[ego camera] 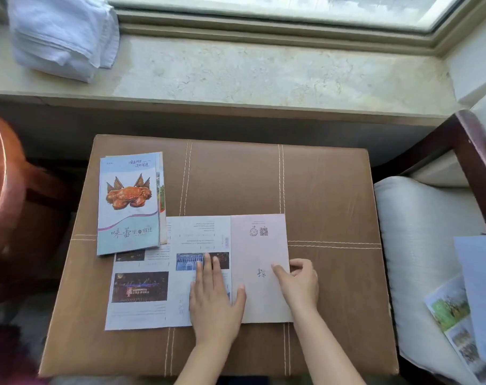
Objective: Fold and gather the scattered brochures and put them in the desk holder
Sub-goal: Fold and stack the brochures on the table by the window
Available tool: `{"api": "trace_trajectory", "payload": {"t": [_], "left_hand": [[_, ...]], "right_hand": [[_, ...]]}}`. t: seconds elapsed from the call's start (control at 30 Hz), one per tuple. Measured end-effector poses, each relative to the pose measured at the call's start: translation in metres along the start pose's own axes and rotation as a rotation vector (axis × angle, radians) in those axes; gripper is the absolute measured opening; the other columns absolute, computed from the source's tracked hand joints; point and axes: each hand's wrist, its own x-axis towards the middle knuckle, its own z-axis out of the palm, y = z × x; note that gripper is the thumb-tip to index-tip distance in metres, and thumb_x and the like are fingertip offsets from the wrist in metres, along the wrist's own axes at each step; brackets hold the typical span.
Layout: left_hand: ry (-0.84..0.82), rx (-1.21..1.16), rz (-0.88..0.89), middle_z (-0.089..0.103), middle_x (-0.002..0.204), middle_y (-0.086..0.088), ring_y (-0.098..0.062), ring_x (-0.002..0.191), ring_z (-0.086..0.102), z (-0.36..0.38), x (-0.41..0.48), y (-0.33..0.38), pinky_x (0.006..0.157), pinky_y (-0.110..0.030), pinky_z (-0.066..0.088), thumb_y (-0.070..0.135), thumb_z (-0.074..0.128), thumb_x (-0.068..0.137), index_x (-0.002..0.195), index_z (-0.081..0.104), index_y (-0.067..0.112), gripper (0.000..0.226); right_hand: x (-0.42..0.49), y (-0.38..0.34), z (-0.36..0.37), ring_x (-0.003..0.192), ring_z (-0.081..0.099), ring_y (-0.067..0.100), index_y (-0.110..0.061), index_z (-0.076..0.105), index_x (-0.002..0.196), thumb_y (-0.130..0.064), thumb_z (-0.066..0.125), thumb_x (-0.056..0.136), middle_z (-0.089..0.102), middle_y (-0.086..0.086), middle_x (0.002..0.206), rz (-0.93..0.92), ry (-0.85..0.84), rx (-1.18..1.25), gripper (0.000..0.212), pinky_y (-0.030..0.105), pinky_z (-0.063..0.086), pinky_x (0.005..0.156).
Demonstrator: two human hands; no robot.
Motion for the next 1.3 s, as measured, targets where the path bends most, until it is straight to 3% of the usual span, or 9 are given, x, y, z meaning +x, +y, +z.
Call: {"api": "trace_trajectory", "payload": {"t": [0.1, 0.2, 0.27, 0.5, 0.77, 1.0, 1.1, 1.17, 1.3], "left_hand": [[-0.016, -0.012, 0.022, -0.026, 0.157, 0.006, -0.015, 0.147, -0.019, -0.002, -0.001, -0.001, 0.121, -0.036, 0.005, 0.060, 0.030, 0.091, 0.150, -0.014, 0.025, 0.082], [-0.049, -0.081, 0.056, -0.023, 0.158, 0.011, -0.011, 0.147, -0.017, -0.007, -0.007, -0.002, 0.120, -0.034, 0.008, 0.058, 0.032, 0.092, 0.150, -0.012, 0.027, 0.080], [-0.075, -0.176, 0.075, -0.016, 0.159, 0.016, -0.007, 0.147, -0.012, -0.012, -0.013, 0.001, 0.119, -0.032, 0.010, 0.058, 0.034, 0.092, 0.151, -0.009, 0.030, 0.078], [-0.055, -0.706, 0.129, 0.023, 0.146, 0.032, 0.010, 0.136, 0.019, -0.036, -0.046, 0.039, 0.113, -0.023, 0.026, 0.065, 0.049, 0.082, 0.142, 0.024, 0.045, 0.068], [-0.052, -0.591, 0.085, 0.018, 0.144, 0.026, 0.005, 0.135, 0.013, -0.039, -0.039, 0.039, 0.113, -0.025, 0.020, 0.048, 0.047, 0.092, 0.142, 0.027, 0.037, 0.055], [-0.610, -1.183, -0.135, 0.073, 0.105, 0.017, -0.002, 0.097, 0.069, -0.035, -0.021, 0.034, 0.075, -0.016, 0.051, 0.061, 0.032, 0.088, 0.108, 0.066, 0.039, 0.045], [-0.494, -1.081, -0.167, 0.073, 0.109, 0.005, -0.010, 0.099, 0.069, -0.019, -0.015, 0.028, 0.076, -0.023, 0.055, 0.043, 0.046, 0.096, 0.101, 0.065, 0.031, 0.023], [-0.273, -0.835, -0.108, 0.065, 0.111, 0.008, -0.012, 0.107, 0.061, -0.008, -0.011, 0.023, 0.083, -0.026, 0.049, 0.026, 0.055, 0.093, 0.100, 0.058, 0.031, 0.009], [0.056, -0.419, -0.059, 0.042, 0.125, 0.007, -0.016, 0.119, 0.037, -0.003, -0.013, 0.026, 0.093, -0.028, 0.038, 0.018, 0.061, 0.080, 0.125, 0.047, 0.023, 0.047]], "right_hand": [[0.006, 0.004, -0.005, 0.095, 0.056, 0.029, -0.014, 0.054, 0.071, -0.030, 0.066, 0.081, 0.061, 0.010, 0.093, -0.017, -0.137, -0.006, 0.022, 0.034, 0.041, 0.074], [-0.002, 0.008, -0.016, 0.087, 0.067, 0.028, -0.012, 0.061, 0.090, -0.008, 0.058, 0.089, 0.071, 0.007, 0.093, -0.125, -0.262, 0.205, 0.006, 0.032, 0.049, 0.068], [-0.009, 0.010, -0.031, 0.086, 0.071, 0.025, -0.015, 0.061, 0.101, 0.000, 0.055, 0.090, 0.074, 0.007, 0.096, -0.155, -0.334, 0.340, 0.020, 0.031, 0.055, 0.067], [-0.028, 0.028, -0.100, 0.085, 0.072, 0.028, -0.018, 0.067, 0.100, -0.005, 0.057, 0.086, 0.074, 0.014, 0.101, -0.145, -0.432, 0.553, 0.022, 0.033, 0.060, 0.068], [-0.040, 0.015, -0.151, 0.075, 0.073, 0.027, -0.003, 0.069, 0.099, -0.004, 0.051, 0.086, 0.075, 0.020, 0.093, -0.104, -0.417, 0.661, 0.022, 0.033, 0.061, 0.060], [-0.019, 0.027, -0.093, 0.090, 0.073, 0.030, -0.008, 0.070, 0.103, -0.014, 0.058, 0.084, 0.073, 0.018, 0.104, -0.044, -0.549, 0.621, 0.024, 0.030, 0.058, 0.064], [-0.010, 0.039, -0.050, 0.091, 0.072, 0.020, -0.016, 0.069, 0.097, -0.008, 0.059, 0.090, 0.074, 0.008, 0.103, -0.136, -0.398, 0.324, 0.015, 0.021, 0.056, 0.067], [-0.006, 0.044, -0.030, 0.099, 0.065, 0.021, -0.020, 0.065, 0.097, -0.009, 0.062, 0.088, 0.067, 0.000, 0.108, -0.221, -0.247, 0.113, 0.014, 0.032, 0.055, 0.082], [-0.015, 0.043, -0.007, 0.098, 0.057, 0.015, -0.020, 0.055, 0.114, -0.010, 0.073, 0.077, 0.046, -0.005, 0.113, -0.265, -0.005, 0.002, 0.042, 0.034, 0.048, 0.085]]}}
